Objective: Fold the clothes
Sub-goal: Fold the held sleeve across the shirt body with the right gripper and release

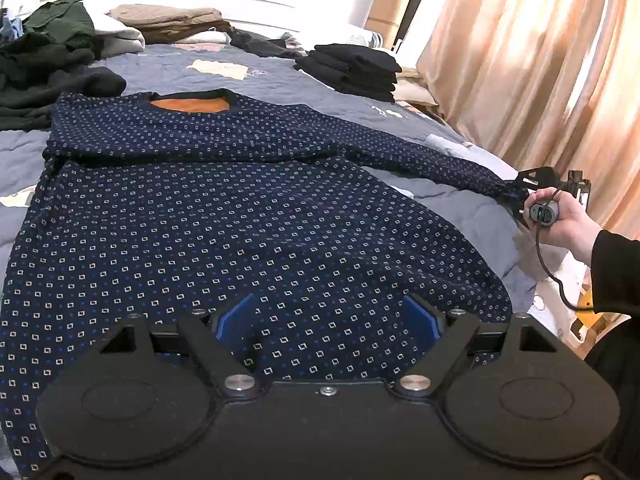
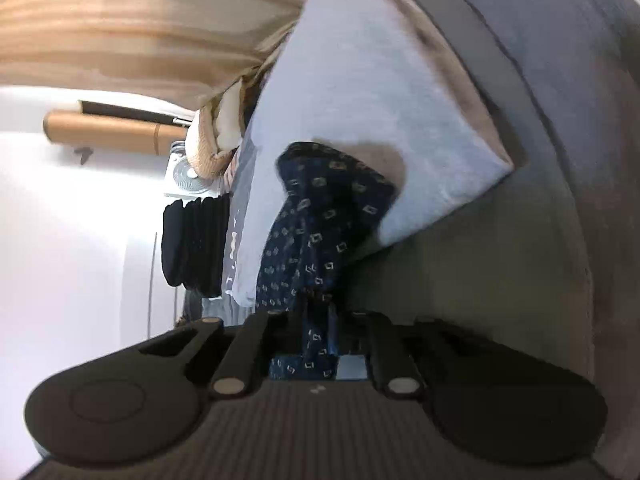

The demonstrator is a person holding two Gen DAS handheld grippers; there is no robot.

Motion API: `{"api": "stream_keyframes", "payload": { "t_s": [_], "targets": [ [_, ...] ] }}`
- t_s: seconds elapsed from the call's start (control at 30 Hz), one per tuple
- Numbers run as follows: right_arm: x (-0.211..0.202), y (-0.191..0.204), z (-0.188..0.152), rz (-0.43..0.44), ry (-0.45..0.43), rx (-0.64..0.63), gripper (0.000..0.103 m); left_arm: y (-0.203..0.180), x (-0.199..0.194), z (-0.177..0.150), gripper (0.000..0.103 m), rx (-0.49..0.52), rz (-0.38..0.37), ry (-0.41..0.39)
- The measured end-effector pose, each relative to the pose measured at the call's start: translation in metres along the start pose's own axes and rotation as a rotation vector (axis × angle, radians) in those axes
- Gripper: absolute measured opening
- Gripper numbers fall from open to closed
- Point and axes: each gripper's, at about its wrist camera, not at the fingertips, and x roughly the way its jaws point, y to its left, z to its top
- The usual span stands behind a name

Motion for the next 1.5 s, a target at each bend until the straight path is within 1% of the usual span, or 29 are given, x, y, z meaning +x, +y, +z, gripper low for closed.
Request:
{"api": "stream_keyframes", "payload": {
  "t_s": [0.13,0.23,0.33,0.4,0.47,0.53,0.67,0.8,0.87,0.93,0.97,1.0,1.07,1.1,1.17,1.23,1.27,1.3,1.33,1.47,1.5],
  "targets": [
    [-0.007,0.022,-0.004,0.017,-0.025,-0.112,0.006,0.001,0.000,0.000,0.079,0.001,0.003,0.000],
    [-0.011,0.044,-0.011,0.050,-0.022,-0.216,0.006,0.000,0.000,0.000,0.079,0.005,0.005,0.000],
    [-0.011,0.066,-0.026,0.098,0.025,-0.348,0.006,0.000,0.000,0.000,0.079,0.007,0.006,0.001],
    [-0.010,0.083,-0.042,0.127,0.062,-0.471,0.006,0.000,0.001,0.000,0.079,0.007,0.008,0.002],
    [-0.008,0.103,-0.067,0.163,0.115,-0.634,0.006,0.000,0.001,0.000,0.079,0.007,0.011,0.002],
    [-0.005,0.117,-0.096,0.216,0.192,-0.766,0.006,0.000,0.001,0.000,0.079,0.008,0.015,0.001],
    [0.003,0.137,-0.162,0.286,0.359,-0.953,0.006,0.002,0.000,0.001,0.079,0.005,0.022,0.000],
    [0.008,0.146,-0.222,0.306,0.514,-1.141,0.006,0.003,0.000,0.000,0.079,0.012,0.023,0.002],
    [0.008,0.144,-0.247,0.300,0.600,-1.217,0.006,0.003,-0.001,0.000,0.079,0.015,0.023,0.001],
    [0.011,0.140,-0.269,0.267,0.683,-1.279,0.009,0.004,-0.001,0.001,0.079,0.012,0.025,0.004],
    [0.010,0.137,-0.277,0.251,0.703,-1.313,0.010,0.005,-0.001,0.001,0.079,0.010,0.026,0.005],
    [0.006,0.133,-0.283,0.236,0.712,-1.350,0.012,0.005,-0.001,0.000,0.079,0.008,0.028,0.005],
    [-0.002,0.127,-0.293,0.217,0.723,-1.424,0.012,0.006,-0.002,0.000,0.079,0.009,0.032,0.003],
    [-0.006,0.129,-0.293,0.217,0.724,-1.442,0.012,0.006,-0.002,0.000,0.079,0.009,0.033,0.002],
    [-0.013,0.135,-0.289,0.217,0.738,-1.445,0.018,0.007,-0.002,0.002,0.079,0.007,0.034,0.003],
    [-0.018,0.139,-0.284,0.210,0.772,-1.434,0.028,0.008,-0.002,0.002,0.079,0.009,0.038,0.002],
    [-0.020,0.139,-0.284,0.191,0.793,-1.443,0.030,0.008,-0.001,0.002,0.079,0.011,0.040,0.003],
    [-0.022,0.138,-0.283,0.173,0.814,-1.453,0.031,0.008,-0.001,0.002,0.079,0.012,0.043,0.006],
    [-0.022,0.136,-0.284,0.135,0.827,-1.471,0.031,0.008,0.000,0.001,0.079,0.013,0.045,0.010],
    [-0.033,0.123,-0.282,0.035,0.840,-1.568,0.031,0.008,0.002,0.000,0.079,0.020,0.057,0.019],
    [-0.035,0.122,-0.280,0.025,0.845,-1.586,0.031,0.008,0.002,0.000,0.079,0.020,0.060,0.019]
  ]
}}
